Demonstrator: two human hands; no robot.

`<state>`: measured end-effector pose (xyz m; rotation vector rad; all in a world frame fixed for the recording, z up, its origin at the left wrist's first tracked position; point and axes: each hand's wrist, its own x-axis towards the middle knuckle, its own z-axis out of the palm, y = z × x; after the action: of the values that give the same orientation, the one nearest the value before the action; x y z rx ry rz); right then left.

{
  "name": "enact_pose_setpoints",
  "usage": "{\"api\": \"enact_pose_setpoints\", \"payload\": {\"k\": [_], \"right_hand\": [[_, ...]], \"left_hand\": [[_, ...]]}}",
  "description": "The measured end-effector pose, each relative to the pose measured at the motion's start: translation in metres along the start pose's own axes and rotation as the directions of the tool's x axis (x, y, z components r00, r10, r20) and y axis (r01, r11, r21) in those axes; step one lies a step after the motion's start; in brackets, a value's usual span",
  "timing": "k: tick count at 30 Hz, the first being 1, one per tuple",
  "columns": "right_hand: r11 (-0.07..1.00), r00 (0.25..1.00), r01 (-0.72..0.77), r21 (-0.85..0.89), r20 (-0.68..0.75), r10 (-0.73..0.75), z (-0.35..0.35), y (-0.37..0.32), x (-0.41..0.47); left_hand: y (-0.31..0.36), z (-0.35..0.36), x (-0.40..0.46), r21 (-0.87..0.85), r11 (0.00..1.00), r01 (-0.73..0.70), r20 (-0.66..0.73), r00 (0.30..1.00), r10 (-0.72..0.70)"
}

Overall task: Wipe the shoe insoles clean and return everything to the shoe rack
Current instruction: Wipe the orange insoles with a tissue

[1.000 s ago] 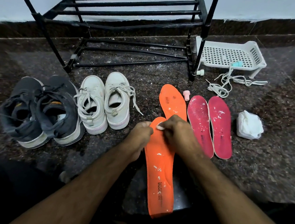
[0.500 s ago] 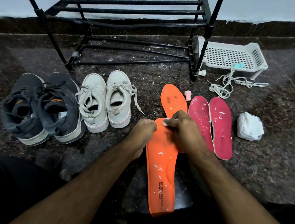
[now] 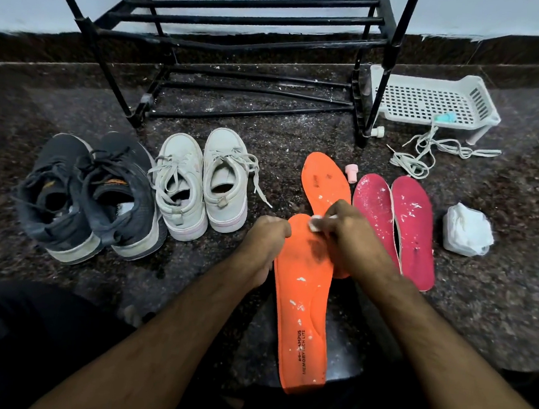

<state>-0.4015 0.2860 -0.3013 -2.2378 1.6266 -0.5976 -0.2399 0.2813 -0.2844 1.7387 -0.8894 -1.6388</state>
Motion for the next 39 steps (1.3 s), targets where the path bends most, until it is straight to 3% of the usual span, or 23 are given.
{"api": "enact_pose_setpoints", "payload": {"k": [2, 4, 5, 8, 12, 15, 19, 22, 23, 25, 27, 29, 34, 39], "right_hand": [[0.999, 1.000, -0.024, 0.021, -0.008, 0.024, -0.003, -0.003, -0.002], [0.989, 0.984, 0.145, 0.039, 0.094, -0.148, -0.002, -0.016, -0.007], [0.987, 0.979, 0.151, 0.057, 0.126, -0.158, 0.000, -0.019, -0.007], [0.998, 0.995, 0.070, 0.010, 0.069, -0.070, 0.007, -0.011, -0.001], [0.962, 0.932, 0.266, 0.069, 0.235, -0.275, 0.007, -0.030, -0.009], [0.984, 0.975, 0.160, 0.083, 0.143, -0.171, 0.006, -0.029, -0.006], [0.956, 0.962, 0.192, 0.223, 0.149, -0.228, 0.006, -0.038, -0.011], [0.964, 0.996, -0.012, 0.264, -0.077, 0.033, 0.002, -0.030, -0.008], [0.955, 0.985, -0.126, 0.270, -0.078, 0.152, 0.001, -0.023, -0.007], [0.912, 0.952, -0.305, 0.273, 0.071, 0.297, 0.003, -0.013, -0.009], [0.898, 0.926, -0.363, 0.250, 0.201, 0.319, 0.008, -0.014, -0.016], [0.907, 0.928, -0.357, 0.225, 0.199, 0.316, 0.009, -0.019, -0.019], [0.950, 0.975, -0.215, 0.226, -0.010, 0.223, -0.004, -0.023, -0.013], [0.987, 0.996, -0.075, 0.139, 0.064, 0.067, 0.004, -0.028, -0.017]], "left_hand": [[0.000, -0.001, 0.002, -0.013, 0.999, 0.040, -0.015, 0.999, -0.041], [0.002, -0.001, 0.004, -0.047, 0.997, 0.065, -0.004, 0.998, -0.066], [0.002, -0.002, 0.004, -0.056, 0.996, 0.074, -0.009, 0.997, -0.074], [0.001, -0.005, 0.006, -0.060, 0.994, 0.089, -0.025, 0.996, -0.090], [0.001, -0.005, 0.007, -0.068, 0.996, 0.062, -0.041, 0.997, -0.065], [0.001, -0.005, 0.008, -0.100, 0.995, 0.016, -0.075, 0.997, -0.024], [-0.001, -0.007, 0.014, -0.168, 0.984, -0.053, -0.100, 0.994, 0.036], [-0.005, -0.009, 0.020, -0.194, 0.979, -0.054, -0.135, 0.990, 0.028], [-0.005, -0.009, 0.020, -0.201, 0.979, -0.044, -0.131, 0.991, 0.017], [-0.008, -0.007, 0.018, -0.197, 0.980, -0.030, -0.109, 0.994, 0.009], [-0.010, -0.004, 0.012, -0.169, 0.984, -0.061, -0.097, 0.994, 0.045], [-0.012, -0.005, 0.012, -0.136, 0.986, -0.093, -0.149, 0.986, 0.072], [-0.010, -0.010, 0.018, -0.187, 0.970, -0.152, -0.243, 0.964, 0.104], [-0.010, -0.011, 0.016, -0.235, 0.960, -0.153, -0.242, 0.966, 0.095]]}}
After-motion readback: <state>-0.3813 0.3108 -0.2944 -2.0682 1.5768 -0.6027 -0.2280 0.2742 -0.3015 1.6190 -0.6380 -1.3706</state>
